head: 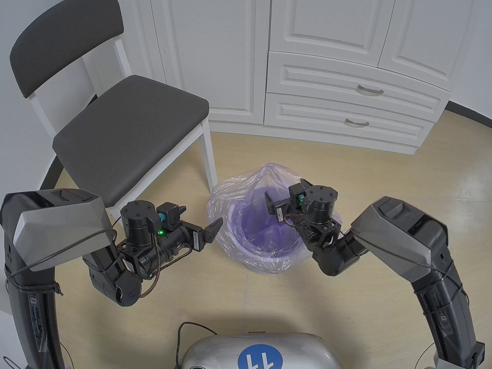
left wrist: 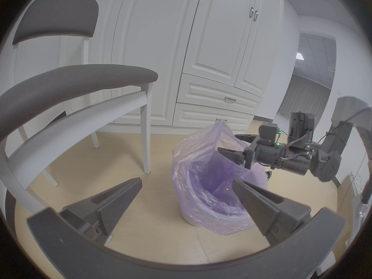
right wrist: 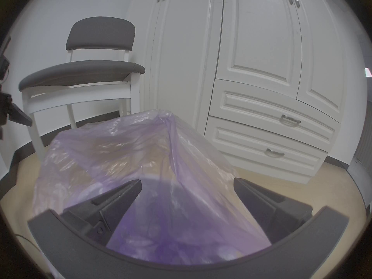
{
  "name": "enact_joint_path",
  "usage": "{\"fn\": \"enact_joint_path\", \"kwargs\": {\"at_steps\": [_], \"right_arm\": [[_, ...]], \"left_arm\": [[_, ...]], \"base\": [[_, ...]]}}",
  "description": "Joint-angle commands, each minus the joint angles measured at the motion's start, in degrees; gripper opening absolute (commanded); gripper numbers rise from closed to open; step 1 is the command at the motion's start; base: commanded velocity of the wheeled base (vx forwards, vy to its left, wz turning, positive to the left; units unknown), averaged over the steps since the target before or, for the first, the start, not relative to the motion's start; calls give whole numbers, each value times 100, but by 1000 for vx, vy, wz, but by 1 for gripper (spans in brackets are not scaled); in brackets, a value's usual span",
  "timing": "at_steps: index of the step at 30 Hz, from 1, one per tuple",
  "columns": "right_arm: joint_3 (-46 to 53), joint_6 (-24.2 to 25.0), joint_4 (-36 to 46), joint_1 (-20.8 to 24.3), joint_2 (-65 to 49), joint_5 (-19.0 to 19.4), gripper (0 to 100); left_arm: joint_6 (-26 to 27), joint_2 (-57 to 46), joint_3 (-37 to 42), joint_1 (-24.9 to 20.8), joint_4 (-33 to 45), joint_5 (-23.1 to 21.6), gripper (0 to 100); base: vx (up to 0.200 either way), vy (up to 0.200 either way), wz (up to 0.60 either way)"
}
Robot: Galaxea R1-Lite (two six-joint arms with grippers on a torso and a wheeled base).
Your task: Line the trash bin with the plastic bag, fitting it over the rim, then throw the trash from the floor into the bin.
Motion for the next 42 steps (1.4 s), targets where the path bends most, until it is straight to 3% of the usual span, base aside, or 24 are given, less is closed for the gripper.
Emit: {"fn": "enact_joint_path", "kwargs": {"at_steps": [1, 6, 7, 11, 15, 28, 33, 42], "right_arm": [[2526, 266, -529, -7, -1741, -65, 100], [3027, 574, -801, -95, -1882, -205, 100], [3168, 864, -766, -209, -1873, -223, 100], [3124, 837, -265, -482, -1794, -214, 100], [2719, 1066, 280, -596, -1653, -214, 100], [1462, 1321, 350, -886, -546, -223, 100], [997, 1541, 377, -974, -300, -223, 100], [-137, 2103, 350, -1053, 210, -381, 100]], "left_arm": [[-12, 268, -34, -196, -50, 16, 100], [-12, 277, -131, -311, 82, 60, 100], [-21, 286, -342, -416, 398, 78, 100], [-21, 426, -992, -451, 1207, 236, 100], [-12, 734, -1757, -442, 1690, 473, 100], [-56, 1709, -4059, -275, 2903, 1132, 100], [-74, 2184, -4850, -196, 2991, 1624, 100], [-381, 2580, -5589, -152, 2991, 1853, 100]], "base": [[0, 0, 0], [0, 0, 0], [0, 0, 0], [0, 0, 0], [0, 0, 0], [0, 0, 0], [0, 0, 0], [0, 0, 0]]}}
